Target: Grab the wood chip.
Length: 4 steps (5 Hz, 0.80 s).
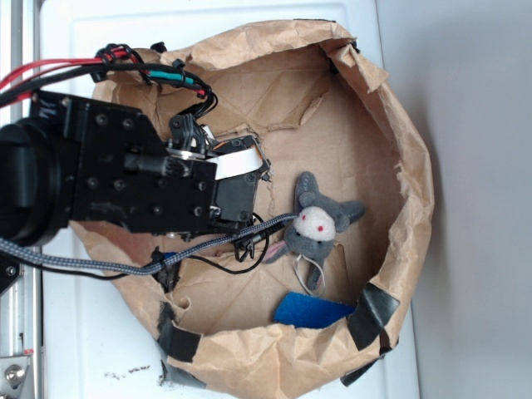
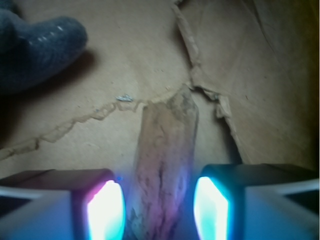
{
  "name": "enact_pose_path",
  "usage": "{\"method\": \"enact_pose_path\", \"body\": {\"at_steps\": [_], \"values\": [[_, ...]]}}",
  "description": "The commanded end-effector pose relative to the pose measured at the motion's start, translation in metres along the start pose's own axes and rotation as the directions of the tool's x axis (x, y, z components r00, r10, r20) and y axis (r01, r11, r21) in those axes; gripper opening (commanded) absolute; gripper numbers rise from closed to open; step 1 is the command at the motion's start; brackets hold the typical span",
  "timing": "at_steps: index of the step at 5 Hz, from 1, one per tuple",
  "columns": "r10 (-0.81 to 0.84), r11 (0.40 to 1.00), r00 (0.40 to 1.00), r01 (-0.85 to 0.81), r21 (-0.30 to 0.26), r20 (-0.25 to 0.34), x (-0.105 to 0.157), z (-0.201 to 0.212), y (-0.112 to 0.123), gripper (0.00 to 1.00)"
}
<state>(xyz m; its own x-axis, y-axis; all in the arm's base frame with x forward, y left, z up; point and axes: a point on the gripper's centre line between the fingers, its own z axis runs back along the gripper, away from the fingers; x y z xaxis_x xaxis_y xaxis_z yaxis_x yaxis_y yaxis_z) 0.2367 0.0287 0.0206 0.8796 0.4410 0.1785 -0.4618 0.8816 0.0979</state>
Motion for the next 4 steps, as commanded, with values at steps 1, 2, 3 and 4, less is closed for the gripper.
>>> {"method": "enact_pose_path", "body": {"at_steps": [1, 2, 3, 4], "values": [[0.057, 0.998, 0.997, -0.057, -0.009, 0.056, 0.015, 0.012, 0.003, 0.00], [0.073, 0.997, 0.996, -0.073, -0.013, 0.058, 0.019, 0.016, 0.005, 0.00], [0.084, 0.996, 0.996, -0.082, -0.043, 0.035, 0.025, 0.036, 0.007, 0.00], [0.093, 0.987, 0.995, -0.097, -0.130, -0.039, 0.039, 0.082, 0.013, 0.00]]}}
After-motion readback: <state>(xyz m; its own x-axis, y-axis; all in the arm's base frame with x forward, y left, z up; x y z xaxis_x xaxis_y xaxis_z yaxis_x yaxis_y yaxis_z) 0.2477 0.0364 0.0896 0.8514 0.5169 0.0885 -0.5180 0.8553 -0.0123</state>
